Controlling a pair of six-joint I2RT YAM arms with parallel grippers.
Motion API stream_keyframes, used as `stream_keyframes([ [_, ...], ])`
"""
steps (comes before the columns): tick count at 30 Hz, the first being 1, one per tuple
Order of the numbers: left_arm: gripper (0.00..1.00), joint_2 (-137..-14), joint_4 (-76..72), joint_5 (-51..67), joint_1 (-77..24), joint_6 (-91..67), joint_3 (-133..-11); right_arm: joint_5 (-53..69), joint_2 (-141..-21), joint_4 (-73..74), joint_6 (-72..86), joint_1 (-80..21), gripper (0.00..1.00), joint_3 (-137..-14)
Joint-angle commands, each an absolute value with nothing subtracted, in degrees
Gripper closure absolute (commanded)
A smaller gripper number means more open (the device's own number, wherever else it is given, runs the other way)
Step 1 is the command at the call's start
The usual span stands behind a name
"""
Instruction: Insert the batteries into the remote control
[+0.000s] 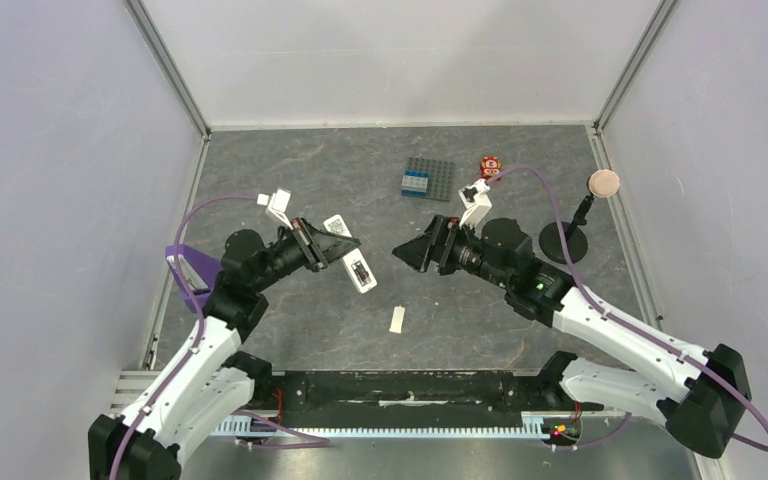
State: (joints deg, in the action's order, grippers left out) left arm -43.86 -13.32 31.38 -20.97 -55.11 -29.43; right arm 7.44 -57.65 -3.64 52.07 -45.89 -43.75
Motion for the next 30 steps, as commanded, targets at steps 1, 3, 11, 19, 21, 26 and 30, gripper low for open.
stream_keyframes([
  [1,0.98,-41.43,-2.25,26.79,-20.81,-43.68,-31.82,-3.71,-59.56,8.50,43.66,-46.58,0.20,-41.62],
  [3,0.98,-40.43,-0.97,25.81,-20.83,-42.89,-31.38,-6.07,-61.47,8.63,42.87,-48.33,0.25,-40.47],
  [11,0.98,-35.52,11.43,18.45,-20.83,-40.25,-33.96,-10.15,-73.27,8.74,26.82,-59.24,0.44,-39.44],
  [19,0.98,-34.29,17.27,12.96,-20.80,-40.48,-35.93,-9.85,-80.52,7.90,13.86,-63.62,0.48,-42.12],
  [21,0.98,-34.70,15.45,13.49,-20.70,-41.70,-34.63,-12.69,-83.61,10.09,15.21,-64.43,0.46,-45.22],
  [26,0.98,-37.49,7.33,14.83,-20.73,-45.54,-28.65,-20.43,-86.72,16.64,27.17,-64.52,0.42,-49.07],
  [30,0.98,-41.56,-0.94,16.06,-20.72,-45.53,-24.49,-21.27,-87.68,20.42,37.23,-64.34,0.32,-50.67],
])
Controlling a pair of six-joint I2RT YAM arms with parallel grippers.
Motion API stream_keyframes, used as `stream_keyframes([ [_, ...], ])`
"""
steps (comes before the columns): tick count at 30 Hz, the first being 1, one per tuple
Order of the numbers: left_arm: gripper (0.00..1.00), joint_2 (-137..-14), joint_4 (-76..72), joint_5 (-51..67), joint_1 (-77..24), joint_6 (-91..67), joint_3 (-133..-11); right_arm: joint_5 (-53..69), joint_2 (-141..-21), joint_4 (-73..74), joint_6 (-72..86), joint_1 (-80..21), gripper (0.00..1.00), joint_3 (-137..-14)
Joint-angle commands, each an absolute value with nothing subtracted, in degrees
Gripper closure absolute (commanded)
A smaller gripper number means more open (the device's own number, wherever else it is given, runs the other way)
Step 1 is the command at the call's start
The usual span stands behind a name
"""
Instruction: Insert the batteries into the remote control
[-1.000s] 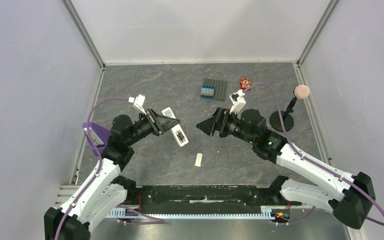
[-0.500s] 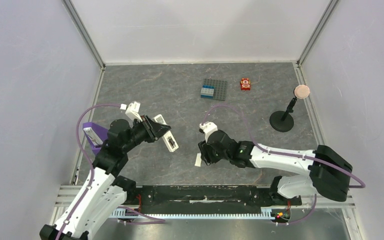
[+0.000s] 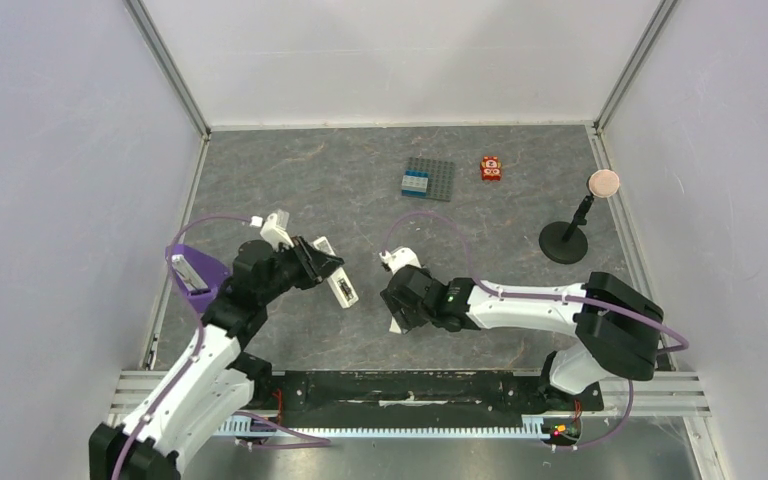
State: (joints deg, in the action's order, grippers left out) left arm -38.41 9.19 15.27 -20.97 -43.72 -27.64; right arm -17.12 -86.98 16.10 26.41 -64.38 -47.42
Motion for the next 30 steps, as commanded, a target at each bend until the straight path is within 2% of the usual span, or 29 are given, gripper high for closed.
stream_keyframes([
  [1,0.98,-42.41,-2.03,15.64,-20.76,-44.79,-23.86,-20.90,-87.87,20.75,38.34,-64.34,0.31,-51.02],
  [10,0.98,-49.21,-20.60,14.84,-20.78,-46.83,-15.86,-16.94,-93.64,25.85,46.95,-63.90,0.31,-57.34],
  [13,0.98,-52.32,-31.15,10.46,-20.82,-52.06,-11.37,-16.62,-94.90,27.26,54.04,-63.56,0.33,-58.64],
  [21,0.98,-59.61,-45.33,-1.33,-20.83,-54.51,-6.35,-13.50,-99.54,31.37,68.01,-63.71,0.39,-61.07],
  [30,0.98,-72.87,-62.89,-0.26,-21.66,-61.60,-3.69,-14.69,-104.33,40.10,74.95,-65.61,0.45,-66.59],
])
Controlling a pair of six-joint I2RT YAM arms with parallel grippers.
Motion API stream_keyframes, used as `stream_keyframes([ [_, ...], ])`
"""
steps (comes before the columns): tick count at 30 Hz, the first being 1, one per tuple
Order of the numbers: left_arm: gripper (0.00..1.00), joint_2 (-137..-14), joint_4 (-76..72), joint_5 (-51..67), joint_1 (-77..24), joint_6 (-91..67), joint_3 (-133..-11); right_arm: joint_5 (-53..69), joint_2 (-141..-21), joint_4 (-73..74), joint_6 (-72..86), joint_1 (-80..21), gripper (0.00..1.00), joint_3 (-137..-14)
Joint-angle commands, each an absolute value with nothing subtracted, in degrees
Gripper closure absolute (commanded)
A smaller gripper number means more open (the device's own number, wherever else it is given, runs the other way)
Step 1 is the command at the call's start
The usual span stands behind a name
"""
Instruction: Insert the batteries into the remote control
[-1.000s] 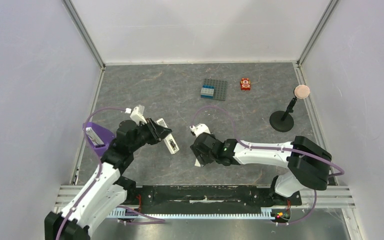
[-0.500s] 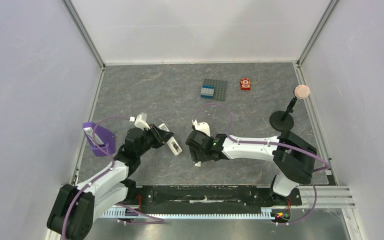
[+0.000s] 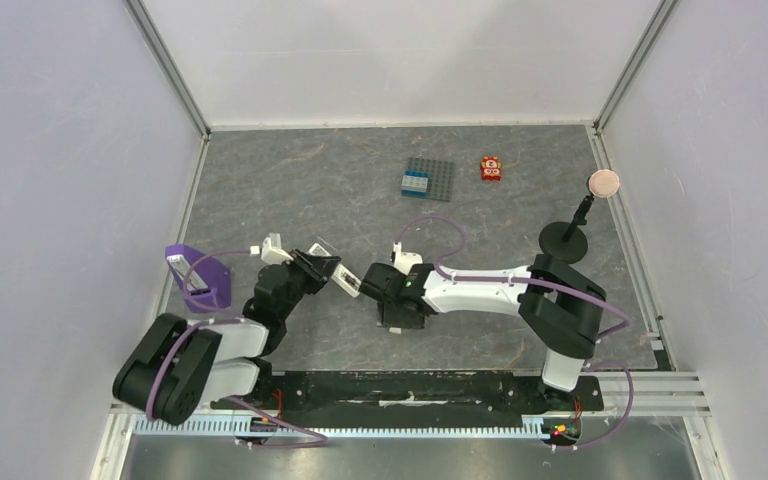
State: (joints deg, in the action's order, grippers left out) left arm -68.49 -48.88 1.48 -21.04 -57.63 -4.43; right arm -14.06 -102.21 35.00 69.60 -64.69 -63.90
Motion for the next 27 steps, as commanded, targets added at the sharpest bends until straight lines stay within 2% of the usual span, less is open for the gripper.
stream_keyframes([
  [1,0.98,-74.47,-64.38,-0.26,-21.91,-61.64,-3.69,-14.79,-104.79,41.12,75.30,-65.80,0.45,-67.23],
  [14,0.98,-96.58,-89.07,3.60,-26.08,-61.78,-3.65,-16.46,-107.70,48.68,78.22,-66.18,0.50,-71.27],
  [18,0.96,-98.94,-89.13,3.21,-27.77,-60.94,-4.59,-16.61,-108.71,48.78,77.75,-66.23,0.51,-71.94],
  [21,0.90,-99.33,-89.17,2.76,-29.05,-60.20,-5.27,-16.90,-108.81,48.67,77.70,-66.18,0.53,-71.30],
  [24,0.77,-99.23,-89.18,0.60,-29.81,-60.28,-4.94,-17.31,-108.81,48.32,77.53,-66.19,0.56,-70.93],
  [27,0.69,-99.49,-89.12,-1.63,-29.98,-60.87,-4.25,-17.22,-108.49,46.87,76.82,-66.10,0.63,-70.20],
])
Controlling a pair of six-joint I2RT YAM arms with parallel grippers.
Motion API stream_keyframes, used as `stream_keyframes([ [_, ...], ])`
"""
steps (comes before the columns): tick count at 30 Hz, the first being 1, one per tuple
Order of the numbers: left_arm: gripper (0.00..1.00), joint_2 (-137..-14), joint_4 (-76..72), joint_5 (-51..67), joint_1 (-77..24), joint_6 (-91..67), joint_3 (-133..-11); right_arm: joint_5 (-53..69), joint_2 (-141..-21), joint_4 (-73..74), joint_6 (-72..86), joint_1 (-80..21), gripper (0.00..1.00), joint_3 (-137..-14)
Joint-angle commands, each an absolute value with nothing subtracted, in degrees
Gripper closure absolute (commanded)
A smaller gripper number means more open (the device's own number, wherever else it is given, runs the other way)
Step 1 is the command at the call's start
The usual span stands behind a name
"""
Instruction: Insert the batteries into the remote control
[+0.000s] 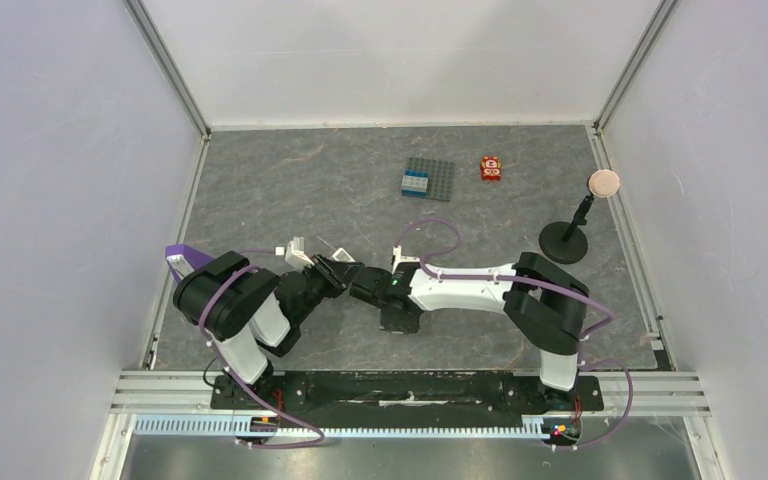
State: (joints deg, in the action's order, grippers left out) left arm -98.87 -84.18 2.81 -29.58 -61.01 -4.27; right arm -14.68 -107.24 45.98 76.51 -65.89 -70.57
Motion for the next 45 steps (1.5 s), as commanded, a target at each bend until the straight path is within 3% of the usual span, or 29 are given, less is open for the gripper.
stream_keyframes([
  [1,0.67,-99.63,-89.12,-2.05,-30.01,-61.10,-4.01,-17.01,-108.27,46.32,76.62,-66.14,0.66,-69.70],
  [8,0.49,-98.85,-89.06,-4.67,-30.53,-62.23,-2.71,-16.84,-105.94,44.02,76.68,-65.66,0.78,-66.83],
  [11,0.36,-98.58,-89.03,-5.93,-30.58,-63.48,-2.06,-18.10,-105.00,44.03,76.39,-65.66,0.79,-66.79],
  [16,0.27,-96.28,-84.37,-9.75,-30.59,-67.27,-0.20,-20.55,-102.80,44.47,75.53,-65.44,0.80,-67.11],
  [19,0.25,-90.59,-72.04,-12.04,-30.63,-68.51,-0.46,-21.43,-101.18,44.49,74.86,-65.23,0.80,-66.91],
  [25,0.21,-66.72,-24.92,-17.77,-31.56,-65.31,-10.37,-21.98,-99.50,44.47,74.13,-64.53,0.79,-66.82],
  [28,0.18,-59.11,-9.83,-20.98,-31.60,-66.98,-13.18,-21.73,-99.12,44.14,73.75,-64.19,0.79,-66.58],
  [45,0.19,-50.58,6.87,-17.75,-31.61,-67.84,-15.08,-20.64,-93.33,37.74,67.95,-62.21,0.79,-64.08],
])
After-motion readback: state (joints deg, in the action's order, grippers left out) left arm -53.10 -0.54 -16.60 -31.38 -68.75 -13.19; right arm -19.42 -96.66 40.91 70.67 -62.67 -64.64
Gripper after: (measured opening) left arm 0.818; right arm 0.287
